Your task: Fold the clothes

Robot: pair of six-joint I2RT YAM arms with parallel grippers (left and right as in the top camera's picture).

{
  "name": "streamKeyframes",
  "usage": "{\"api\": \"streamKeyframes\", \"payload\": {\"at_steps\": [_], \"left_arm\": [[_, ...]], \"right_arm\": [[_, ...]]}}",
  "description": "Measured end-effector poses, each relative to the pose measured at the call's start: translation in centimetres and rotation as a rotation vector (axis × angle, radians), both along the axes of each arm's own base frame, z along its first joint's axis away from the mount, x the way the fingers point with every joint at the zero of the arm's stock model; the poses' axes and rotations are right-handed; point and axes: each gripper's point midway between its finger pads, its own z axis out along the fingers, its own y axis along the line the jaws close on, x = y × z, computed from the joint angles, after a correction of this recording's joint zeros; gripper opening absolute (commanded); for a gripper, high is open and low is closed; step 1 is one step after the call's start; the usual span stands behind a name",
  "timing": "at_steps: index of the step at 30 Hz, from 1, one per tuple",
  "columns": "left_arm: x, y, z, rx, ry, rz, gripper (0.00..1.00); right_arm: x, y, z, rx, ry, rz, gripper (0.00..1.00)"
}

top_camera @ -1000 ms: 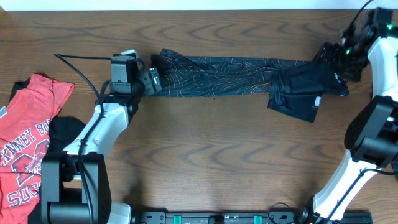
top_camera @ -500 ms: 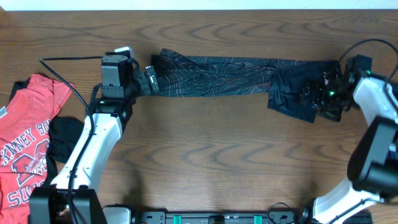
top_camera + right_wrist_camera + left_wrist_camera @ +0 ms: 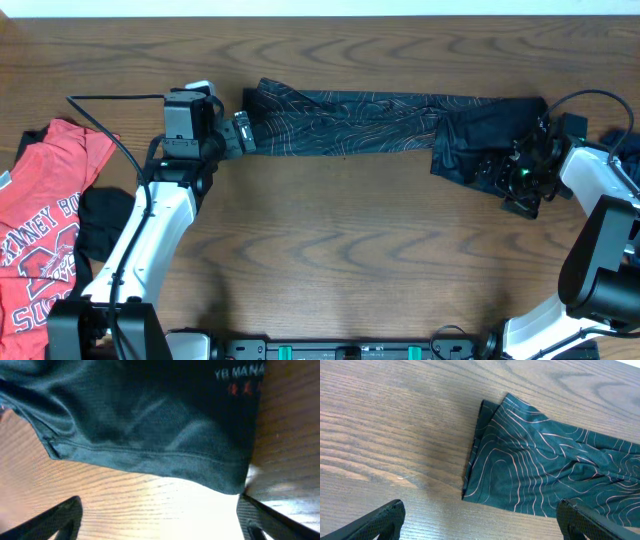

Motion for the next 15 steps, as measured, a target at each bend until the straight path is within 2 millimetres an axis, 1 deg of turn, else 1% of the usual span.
{"api": "streamKeyframes", "payload": {"at_steps": [2, 3, 4, 5, 6, 7, 8, 15], "left_arm": [[0.0, 0.0, 0.0, 0.0, 0.001, -0.001, 0.98], [0.0, 0.0, 0.0, 0.0, 0.002, -0.001, 0.98], [-0.1, 0.0, -0.1, 0.0, 0.004, 0.0, 0.98], [-0.1, 0.0, -0.1, 0.0, 0.006, -0.001, 0.98], [-0.1, 0.0, -0.1, 0.0, 0.007, 0.0, 0.98], [-0.2, 0.0, -0.2, 0.0, 0.011, -0.001, 0.98], [-0.2, 0.0, -0.2, 0.0, 0.011, 0.0, 0.98], [-0.4, 0.0, -0.3, 0.001, 0.02, 0.0, 0.98]], "right_arm": [[0.5, -0.1, 0.0, -0.005, -0.018, -0.006, 0.6], [0.7, -0.2, 0.0, -0.008, -0.028, -0.011, 0.54], [1.0, -0.3, 0.1, -0.01, -0.034, -0.022, 0.45], [1.1, -0.4, 0.1, -0.011, -0.04, -0.024, 0.29], [1.2, -0.4, 0.1, -0.011, -0.043, -0.027, 0.19], [1.3, -0.4, 0.1, -0.011, -0.043, -0.034, 0.08], [1.3, -0.4, 0.1, -0.01, -0.043, -0.038, 0.01], [2.2, -0.4, 0.2, -0.018, -0.076, -0.04, 0.01]]}}
